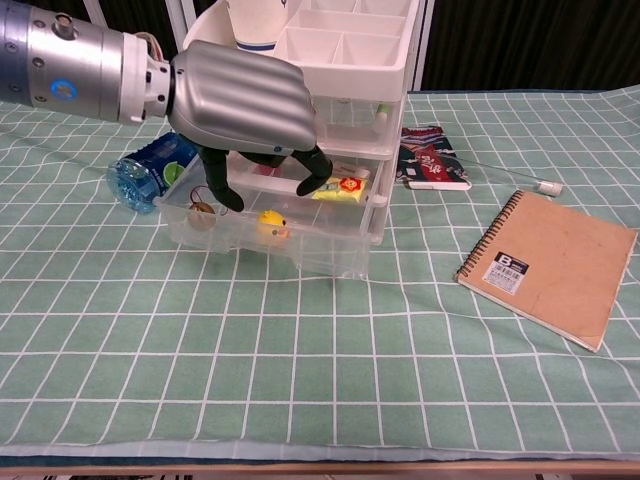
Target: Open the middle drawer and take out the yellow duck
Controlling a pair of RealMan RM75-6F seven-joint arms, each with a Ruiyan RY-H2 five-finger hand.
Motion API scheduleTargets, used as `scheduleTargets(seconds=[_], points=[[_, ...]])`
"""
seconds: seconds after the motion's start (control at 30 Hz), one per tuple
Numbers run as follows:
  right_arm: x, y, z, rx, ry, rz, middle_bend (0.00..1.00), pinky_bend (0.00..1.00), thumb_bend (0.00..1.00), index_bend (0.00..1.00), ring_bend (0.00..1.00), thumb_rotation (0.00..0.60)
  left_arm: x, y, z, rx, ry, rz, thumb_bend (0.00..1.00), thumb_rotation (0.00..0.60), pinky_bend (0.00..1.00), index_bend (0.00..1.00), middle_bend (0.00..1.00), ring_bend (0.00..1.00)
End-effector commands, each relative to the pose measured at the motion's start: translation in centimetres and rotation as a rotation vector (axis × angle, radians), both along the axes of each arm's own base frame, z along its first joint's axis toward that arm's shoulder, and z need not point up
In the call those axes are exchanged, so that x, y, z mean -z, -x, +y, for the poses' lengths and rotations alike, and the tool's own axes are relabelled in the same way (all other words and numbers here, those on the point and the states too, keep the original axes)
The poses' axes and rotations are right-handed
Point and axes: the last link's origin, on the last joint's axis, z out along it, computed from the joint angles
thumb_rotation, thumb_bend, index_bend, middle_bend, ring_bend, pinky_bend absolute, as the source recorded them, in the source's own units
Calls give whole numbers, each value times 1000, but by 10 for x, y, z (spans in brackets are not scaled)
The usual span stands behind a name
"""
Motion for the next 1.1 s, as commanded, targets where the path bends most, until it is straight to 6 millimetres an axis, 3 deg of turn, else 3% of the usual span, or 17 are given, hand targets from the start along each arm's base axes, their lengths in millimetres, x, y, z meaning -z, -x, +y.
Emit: scheduleTargets(seconds=[0.03, 0.73, 0.93, 1.1], points=[[0, 0, 0, 2, 2, -3, 0, 227, 48, 0, 0, 600, 6, 0, 1, -1, 15, -5, 99, 600, 1000, 423, 1000, 1000], [0, 0, 0, 6, 5, -18, 0, 227, 48, 0, 0, 600, 23, 2, -1, 2, 46, 45, 107, 600, 1000, 446, 1000, 1000], [0, -1, 0, 6, 3, -22, 0, 227, 48, 0, 0, 600, 26, 6, 0, -14, 44, 57, 161, 600, 1000, 453, 1000, 1000], [0, -1, 0, 7, 3, -26, 0, 227, 48, 0, 0, 600, 27, 8, -2, -23, 46, 57, 277, 600, 1000, 495, 1000, 1000]])
